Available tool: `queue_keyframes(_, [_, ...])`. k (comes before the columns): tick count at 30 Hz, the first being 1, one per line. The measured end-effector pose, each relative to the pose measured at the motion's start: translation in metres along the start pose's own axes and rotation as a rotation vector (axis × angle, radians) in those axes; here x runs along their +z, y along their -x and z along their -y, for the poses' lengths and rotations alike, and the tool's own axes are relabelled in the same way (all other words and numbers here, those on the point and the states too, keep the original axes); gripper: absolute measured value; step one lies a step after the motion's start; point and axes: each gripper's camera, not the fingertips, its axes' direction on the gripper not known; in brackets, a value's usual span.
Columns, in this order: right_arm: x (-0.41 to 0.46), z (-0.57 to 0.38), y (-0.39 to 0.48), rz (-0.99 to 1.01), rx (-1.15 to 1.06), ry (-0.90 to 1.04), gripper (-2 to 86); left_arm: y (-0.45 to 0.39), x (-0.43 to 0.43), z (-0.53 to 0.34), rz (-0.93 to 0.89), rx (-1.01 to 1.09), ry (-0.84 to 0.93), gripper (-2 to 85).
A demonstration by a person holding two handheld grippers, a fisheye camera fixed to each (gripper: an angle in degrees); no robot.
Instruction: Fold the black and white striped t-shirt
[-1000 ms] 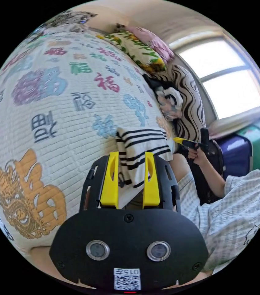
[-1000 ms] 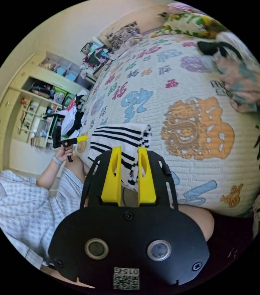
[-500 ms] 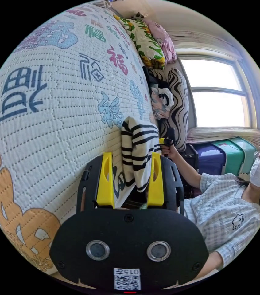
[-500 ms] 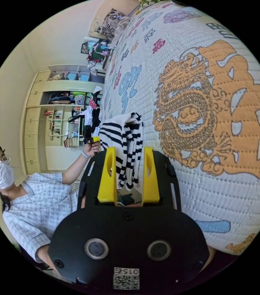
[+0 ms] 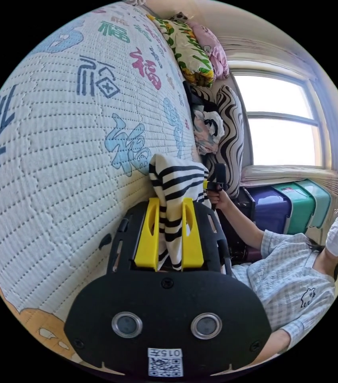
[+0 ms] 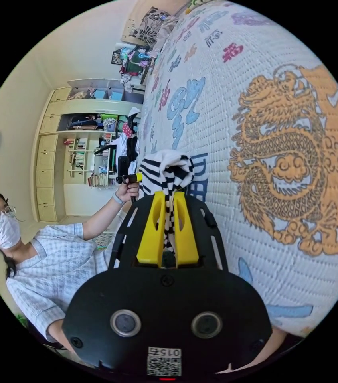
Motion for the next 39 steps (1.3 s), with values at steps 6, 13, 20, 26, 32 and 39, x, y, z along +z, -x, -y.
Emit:
queue_keyframes(6, [0.063, 0.031, 0.058, -0.019, -0.118, 0.028, 2.9, -0.06, -0.108, -0.045, -0.067, 0.067, -0.085, 7.9])
queue_keyframes(13, [0.247, 0.114, 0.166, 0.066, -0.323, 0.205, 2.6, -0.113, -0.332, -0.169, 0.033, 0.043, -0.328, 7.7])
queue_keyframes(20, [0.499, 0.196, 0.264, 0.127, -0.426, 0.451, 2.5, -0.13, -0.526, -0.294, 0.167, -0.13, -0.524, 7.6])
queue_keyframes(26, [0.66, 0.241, 0.3, 0.07, -0.38, 0.537, 2.3, -0.118, -0.623, -0.355, 0.222, -0.29, -0.64, 7.6])
queue_keyframes(32, [0.763, 0.261, 0.308, -0.124, -0.352, 0.542, 3.3, -0.097, -0.641, -0.373, 0.271, -0.401, -0.643, 7.8])
queue_keyframes(39, [0.775, 0.269, 0.327, -0.174, -0.409, 0.419, 5.2, -0.157, -0.637, -0.401, 0.486, -0.338, -0.637, 9.7])
